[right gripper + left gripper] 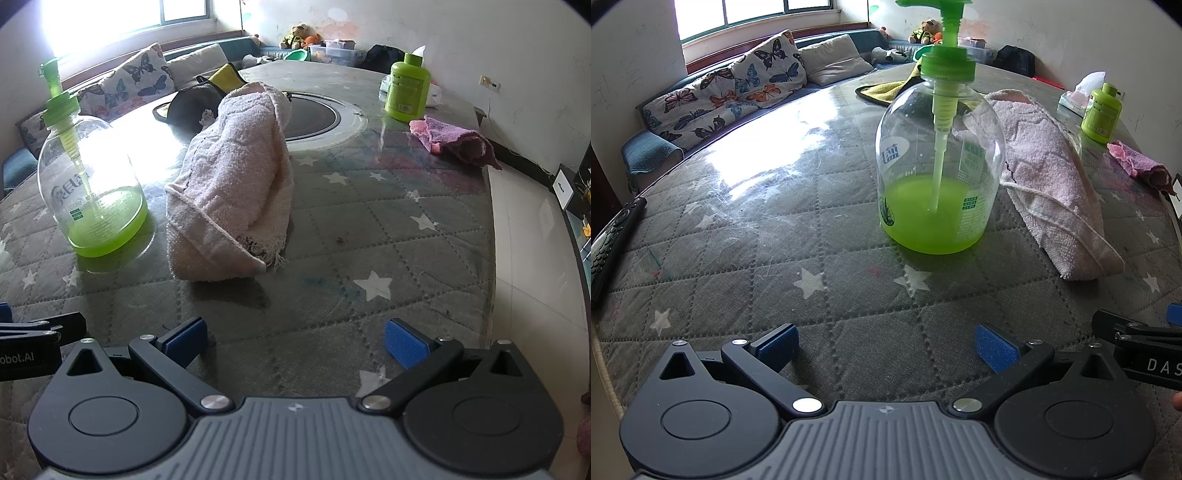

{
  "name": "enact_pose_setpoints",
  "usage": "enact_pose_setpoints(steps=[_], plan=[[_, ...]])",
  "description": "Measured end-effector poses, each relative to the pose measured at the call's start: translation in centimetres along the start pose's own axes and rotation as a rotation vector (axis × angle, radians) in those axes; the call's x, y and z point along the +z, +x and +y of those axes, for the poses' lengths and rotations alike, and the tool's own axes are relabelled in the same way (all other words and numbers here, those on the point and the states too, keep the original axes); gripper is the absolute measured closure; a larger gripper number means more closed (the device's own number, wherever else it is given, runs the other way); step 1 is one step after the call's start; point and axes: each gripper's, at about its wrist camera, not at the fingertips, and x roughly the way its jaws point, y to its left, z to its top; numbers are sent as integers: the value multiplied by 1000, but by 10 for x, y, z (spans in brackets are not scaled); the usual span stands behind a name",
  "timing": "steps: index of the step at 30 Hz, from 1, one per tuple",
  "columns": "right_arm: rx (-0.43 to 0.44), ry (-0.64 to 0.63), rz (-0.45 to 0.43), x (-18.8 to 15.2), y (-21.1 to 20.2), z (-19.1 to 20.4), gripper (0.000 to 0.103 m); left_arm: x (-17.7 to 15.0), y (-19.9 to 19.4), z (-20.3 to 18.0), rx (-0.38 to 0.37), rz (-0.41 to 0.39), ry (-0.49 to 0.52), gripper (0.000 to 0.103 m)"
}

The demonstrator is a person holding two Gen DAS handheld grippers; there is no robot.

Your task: Clean container

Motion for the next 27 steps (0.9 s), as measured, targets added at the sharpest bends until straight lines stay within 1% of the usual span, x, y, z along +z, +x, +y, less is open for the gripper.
enact_pose_setpoints(steps=[27], plan=[[-4,6,9,2,1,0,0,-2,0,2,-8,-3,5,0]])
